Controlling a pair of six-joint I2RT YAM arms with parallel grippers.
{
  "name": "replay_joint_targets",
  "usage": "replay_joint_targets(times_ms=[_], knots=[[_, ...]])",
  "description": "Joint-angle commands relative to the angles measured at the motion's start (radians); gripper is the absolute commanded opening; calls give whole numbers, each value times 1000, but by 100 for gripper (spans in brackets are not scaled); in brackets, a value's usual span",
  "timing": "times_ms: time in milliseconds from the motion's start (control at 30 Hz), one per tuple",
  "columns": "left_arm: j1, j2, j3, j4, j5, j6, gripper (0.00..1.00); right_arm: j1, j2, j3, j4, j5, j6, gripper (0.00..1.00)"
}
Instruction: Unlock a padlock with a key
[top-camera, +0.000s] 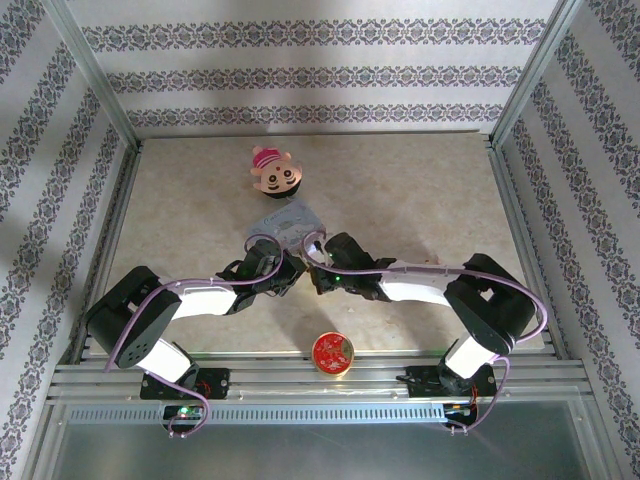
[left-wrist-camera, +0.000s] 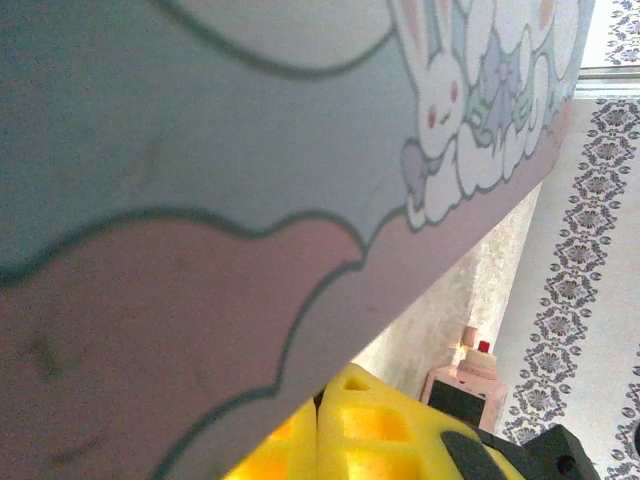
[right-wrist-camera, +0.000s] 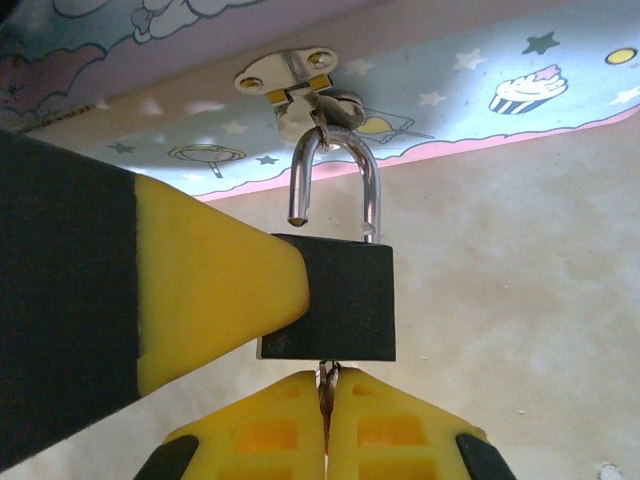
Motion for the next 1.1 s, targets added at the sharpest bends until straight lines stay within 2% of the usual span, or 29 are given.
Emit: replay_joint_targets(times_ms=[0, 267, 467, 800, 833, 967, 1067], knots=[[2, 16, -8, -69, 54, -1, 0, -52, -32, -8, 125, -67, 58, 1], [2, 13, -12, -66, 59, 5, 0, -136, -25, -81, 299, -228, 186, 0], [2, 6, -18, -75, 69, 17, 0, -197, -18, -172, 505, -334, 326, 0], [6, -8, -48, -67, 58, 0, 0, -198, -7, -166, 531, -368, 358, 0], [6, -15, -51, -66, 54, 0, 3, -198, -7, -166, 530, -367, 358, 0], [6, -73, -50, -76, 24, 27, 33, -187, -8, -161, 511, -351, 343, 0], [6, -132, -29, -123, 2, 73, 50, -176, -4, -155, 496, -337, 334, 0]])
